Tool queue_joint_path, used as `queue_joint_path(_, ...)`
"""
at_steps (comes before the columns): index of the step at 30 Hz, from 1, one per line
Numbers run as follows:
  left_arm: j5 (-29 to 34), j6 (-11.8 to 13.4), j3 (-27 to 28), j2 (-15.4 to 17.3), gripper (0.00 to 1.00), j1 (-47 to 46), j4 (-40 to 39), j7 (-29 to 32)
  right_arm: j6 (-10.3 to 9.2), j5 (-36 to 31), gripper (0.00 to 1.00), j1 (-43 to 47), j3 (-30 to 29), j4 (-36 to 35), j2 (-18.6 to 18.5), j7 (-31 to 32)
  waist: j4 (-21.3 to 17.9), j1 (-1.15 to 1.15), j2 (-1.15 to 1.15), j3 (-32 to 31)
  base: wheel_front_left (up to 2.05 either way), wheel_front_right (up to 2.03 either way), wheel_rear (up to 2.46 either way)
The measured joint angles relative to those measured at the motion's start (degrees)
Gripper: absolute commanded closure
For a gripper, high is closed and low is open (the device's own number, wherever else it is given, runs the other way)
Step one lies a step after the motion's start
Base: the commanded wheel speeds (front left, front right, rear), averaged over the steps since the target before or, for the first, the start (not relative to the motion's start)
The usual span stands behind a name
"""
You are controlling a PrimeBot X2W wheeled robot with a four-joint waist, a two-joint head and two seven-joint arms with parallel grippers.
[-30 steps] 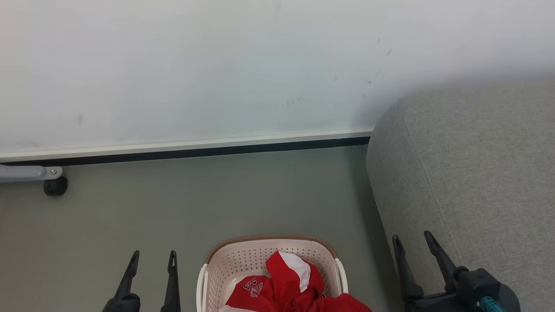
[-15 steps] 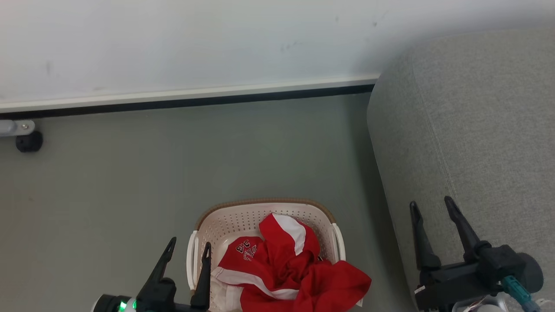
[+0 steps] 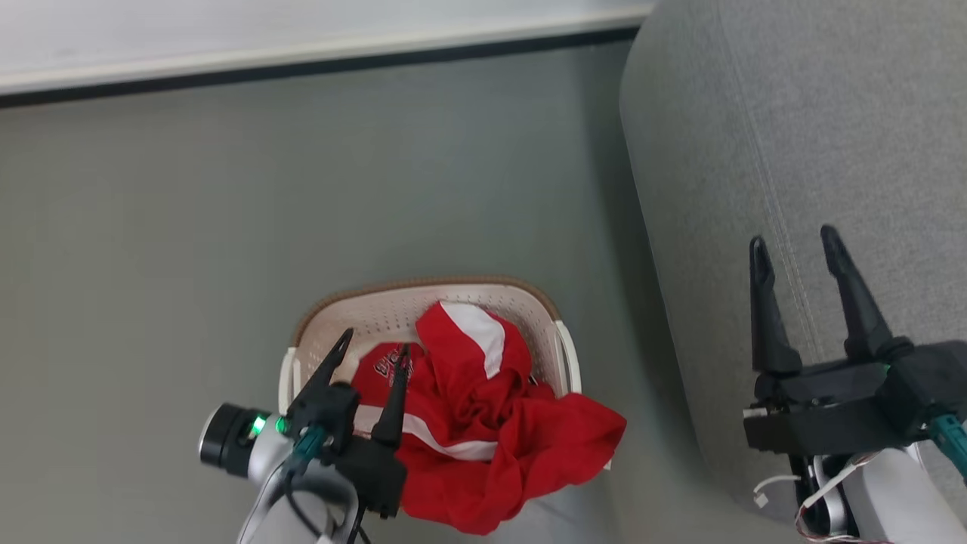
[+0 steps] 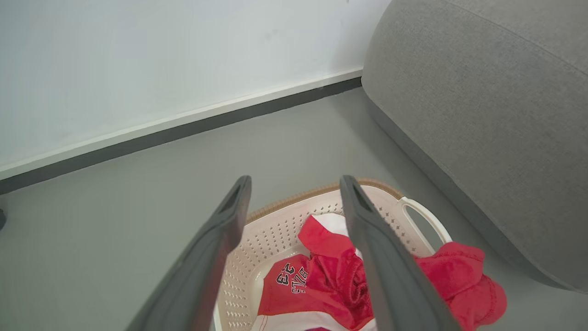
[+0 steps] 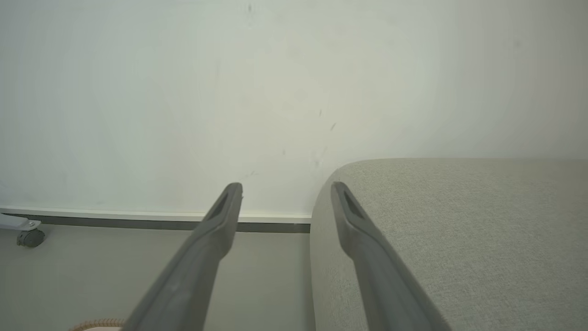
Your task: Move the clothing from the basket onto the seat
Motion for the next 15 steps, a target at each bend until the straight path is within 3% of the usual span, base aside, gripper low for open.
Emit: queue_joint_path(15, 0.01, 1.03, -3.05, -0.44, 0.00, -10.42, 12.70, 4.81, -0.29, -2.60, 0.00, -5.14, 0.07, -9.55, -0.26, -0.13, -3.98, -0.01, 0.00, 11.98, 0.00, 0.00, 0.00)
